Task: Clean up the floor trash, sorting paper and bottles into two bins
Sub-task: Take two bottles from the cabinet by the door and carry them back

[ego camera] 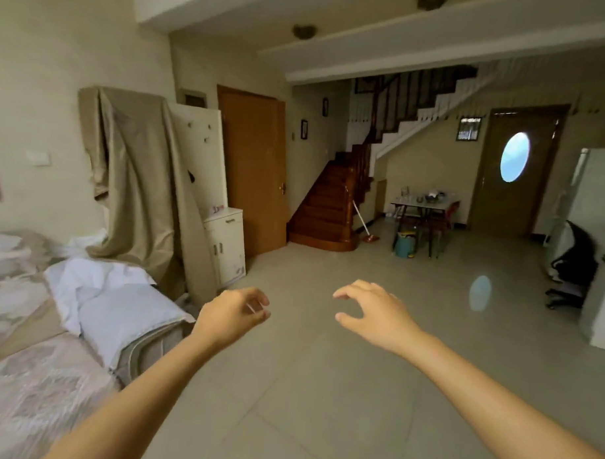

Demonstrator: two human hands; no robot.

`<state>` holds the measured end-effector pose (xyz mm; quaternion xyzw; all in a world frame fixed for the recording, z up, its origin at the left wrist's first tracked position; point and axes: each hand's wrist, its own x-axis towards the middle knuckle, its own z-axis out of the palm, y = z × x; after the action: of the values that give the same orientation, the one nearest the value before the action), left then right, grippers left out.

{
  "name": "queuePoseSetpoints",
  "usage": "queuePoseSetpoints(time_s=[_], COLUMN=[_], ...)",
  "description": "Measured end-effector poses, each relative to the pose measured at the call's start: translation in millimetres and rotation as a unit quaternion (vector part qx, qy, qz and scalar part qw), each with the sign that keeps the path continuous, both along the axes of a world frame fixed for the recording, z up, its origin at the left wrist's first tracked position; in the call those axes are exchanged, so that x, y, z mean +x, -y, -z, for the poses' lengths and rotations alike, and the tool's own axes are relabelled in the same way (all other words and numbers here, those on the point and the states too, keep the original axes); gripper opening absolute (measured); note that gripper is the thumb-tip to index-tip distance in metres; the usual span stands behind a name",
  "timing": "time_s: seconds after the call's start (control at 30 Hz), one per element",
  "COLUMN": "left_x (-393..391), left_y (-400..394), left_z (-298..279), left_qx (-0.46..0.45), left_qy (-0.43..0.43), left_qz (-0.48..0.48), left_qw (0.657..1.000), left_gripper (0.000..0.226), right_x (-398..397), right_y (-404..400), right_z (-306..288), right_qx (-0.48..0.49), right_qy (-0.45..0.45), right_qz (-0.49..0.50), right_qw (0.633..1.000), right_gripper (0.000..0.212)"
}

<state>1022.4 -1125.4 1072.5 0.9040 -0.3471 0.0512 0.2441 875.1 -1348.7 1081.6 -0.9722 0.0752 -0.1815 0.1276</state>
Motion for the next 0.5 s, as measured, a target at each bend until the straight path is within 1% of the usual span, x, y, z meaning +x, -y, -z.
queuePoseSetpoints(time_s=[0.2, 0.37, 0.5], left_x=[82, 164, 222], left_y=[105, 163, 192], left_z=[2, -9, -22], left_qx=[0.001, 0.001, 0.011], left_qy=[0.014, 0.018, 0.034], left_qz=[0.017, -0.02, -0.049], left_qw=[1.0, 1.0, 0.998], left_gripper=[0.018, 0.02, 0.019], right_x=[94, 187, 257], right_y=[102, 178, 217], right_z=[6, -11, -16], right_qx=[-0.024, -0.039, -0.035], right_qy=[-0.002, 0.013, 0.021], right_qz=[-0.004, -0.028, -0.046], right_qw=[1.0, 0.999, 0.998], right_gripper=[0.037, 0.036, 0.036])
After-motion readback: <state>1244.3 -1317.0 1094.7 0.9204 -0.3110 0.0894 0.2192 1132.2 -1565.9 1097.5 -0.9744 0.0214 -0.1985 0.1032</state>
